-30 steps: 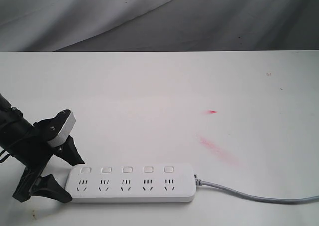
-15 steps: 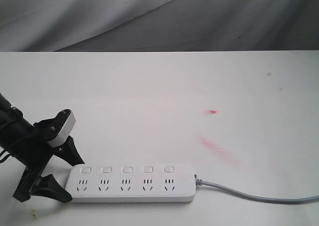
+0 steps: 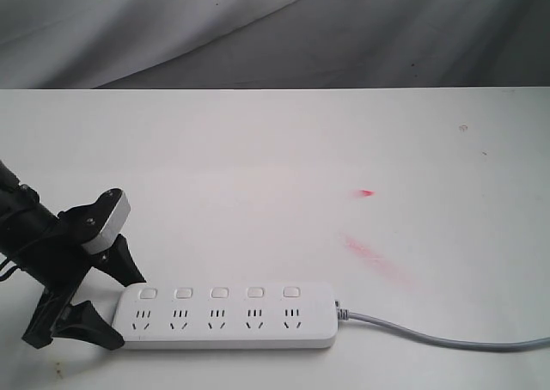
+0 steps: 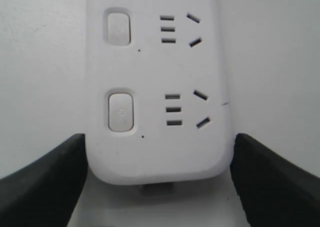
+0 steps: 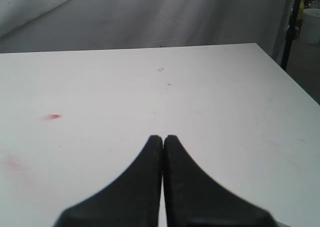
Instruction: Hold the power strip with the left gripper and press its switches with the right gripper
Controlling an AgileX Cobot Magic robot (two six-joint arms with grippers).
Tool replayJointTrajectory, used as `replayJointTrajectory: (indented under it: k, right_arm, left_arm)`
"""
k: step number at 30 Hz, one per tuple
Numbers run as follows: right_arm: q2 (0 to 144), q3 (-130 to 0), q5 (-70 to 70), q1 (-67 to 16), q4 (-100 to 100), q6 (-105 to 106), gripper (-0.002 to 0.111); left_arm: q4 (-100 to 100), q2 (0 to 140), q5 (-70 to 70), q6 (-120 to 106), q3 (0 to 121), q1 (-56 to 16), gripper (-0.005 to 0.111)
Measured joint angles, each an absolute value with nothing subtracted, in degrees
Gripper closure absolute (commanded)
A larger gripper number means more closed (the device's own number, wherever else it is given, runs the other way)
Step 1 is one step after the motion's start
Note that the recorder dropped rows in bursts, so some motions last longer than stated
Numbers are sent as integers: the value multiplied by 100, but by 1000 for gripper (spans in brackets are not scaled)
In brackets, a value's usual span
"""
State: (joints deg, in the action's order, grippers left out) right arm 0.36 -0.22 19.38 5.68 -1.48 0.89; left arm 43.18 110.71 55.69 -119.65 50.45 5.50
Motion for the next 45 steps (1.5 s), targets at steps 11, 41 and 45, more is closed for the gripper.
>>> replayJointTrajectory:
  k: [11,41,45]
  right_arm:
    - [36,-22,1938,568,-148,89,108]
    - [36,-22,1938,568,-148,89,108]
    - [36,-22,1938,568,-148,89,108]
  left_arm:
    - [4318,11071,5569,-11965,5045,550,45]
    - [4318,11071,5569,-11965,5045,550,42]
    - [4328,11071,5569,-11965,5045,550,38]
